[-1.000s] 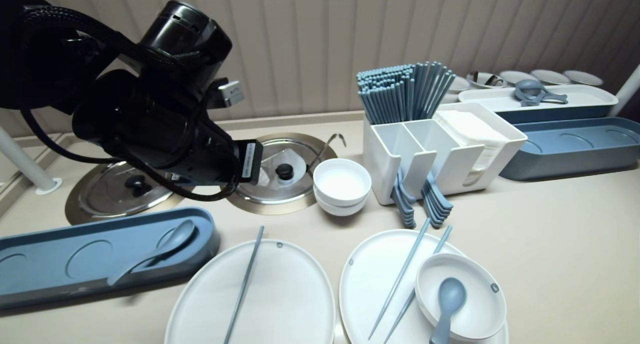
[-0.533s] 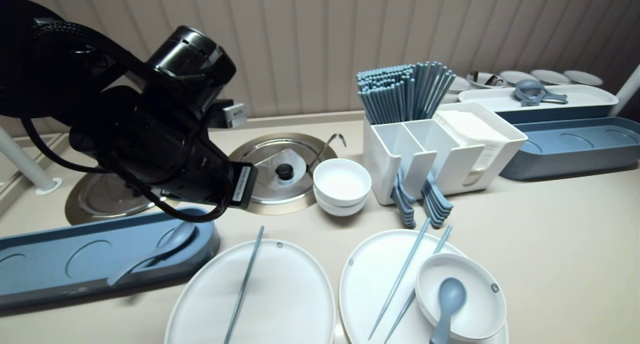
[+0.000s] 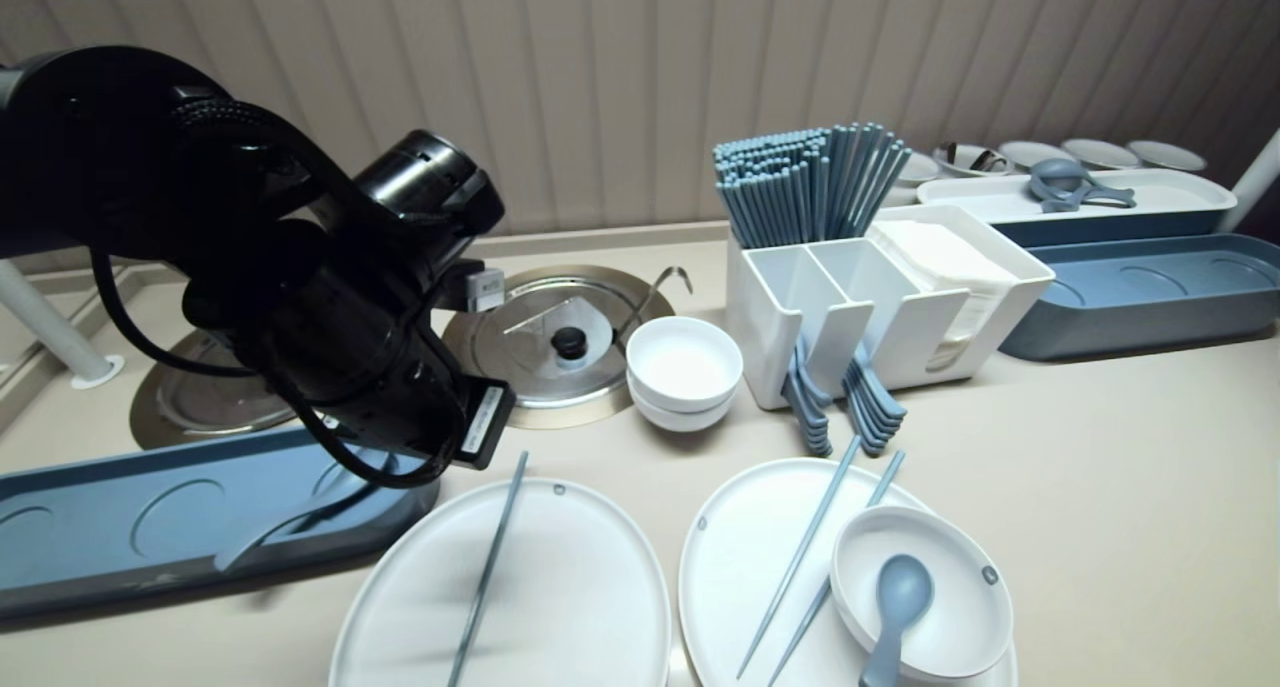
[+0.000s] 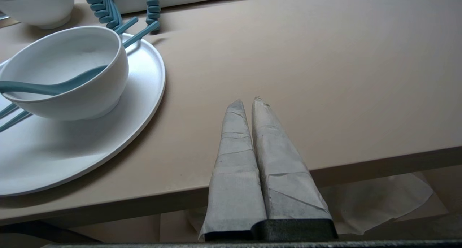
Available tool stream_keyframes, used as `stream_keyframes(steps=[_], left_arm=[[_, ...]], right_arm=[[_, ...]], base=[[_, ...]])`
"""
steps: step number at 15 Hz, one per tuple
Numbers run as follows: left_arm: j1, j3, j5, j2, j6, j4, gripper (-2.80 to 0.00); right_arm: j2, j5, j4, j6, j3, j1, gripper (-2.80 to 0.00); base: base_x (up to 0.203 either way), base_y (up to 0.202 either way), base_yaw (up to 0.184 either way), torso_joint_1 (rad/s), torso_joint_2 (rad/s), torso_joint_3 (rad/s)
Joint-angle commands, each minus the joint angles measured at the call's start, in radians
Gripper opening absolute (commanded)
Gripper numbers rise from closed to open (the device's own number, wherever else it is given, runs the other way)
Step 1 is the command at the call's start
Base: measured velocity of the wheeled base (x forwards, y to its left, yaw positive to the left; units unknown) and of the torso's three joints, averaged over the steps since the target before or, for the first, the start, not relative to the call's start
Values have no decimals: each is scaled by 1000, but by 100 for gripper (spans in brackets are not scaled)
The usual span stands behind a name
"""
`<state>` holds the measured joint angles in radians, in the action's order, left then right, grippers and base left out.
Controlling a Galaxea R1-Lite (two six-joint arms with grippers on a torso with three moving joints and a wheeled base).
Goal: Put the chopsticks back from the plate
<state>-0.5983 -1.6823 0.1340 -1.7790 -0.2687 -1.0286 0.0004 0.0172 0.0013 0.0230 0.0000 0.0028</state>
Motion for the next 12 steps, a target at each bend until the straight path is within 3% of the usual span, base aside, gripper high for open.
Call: stream_keyframes(steps=[1,4,5,12], left_arm=[[0,8,1,-10,-3,-15,-280],[0,30,-1,-57,-3,-15,-280],[0,47,-3,-72,-3,-12,0],[6,31,-2,-173,-4,-7,0]], right_arm=[[0,1,0,0,0,0,-280],[0,1,0,0,0,0,-280],[1,1,0,-2,0,0,-280],[0,1,0,-1,0,0,-280]], base=[[0,0,0,0,0,0],[0,0,0,0,0,0],[0,0,0,0,0,0],[0,0,0,0,0,0]])
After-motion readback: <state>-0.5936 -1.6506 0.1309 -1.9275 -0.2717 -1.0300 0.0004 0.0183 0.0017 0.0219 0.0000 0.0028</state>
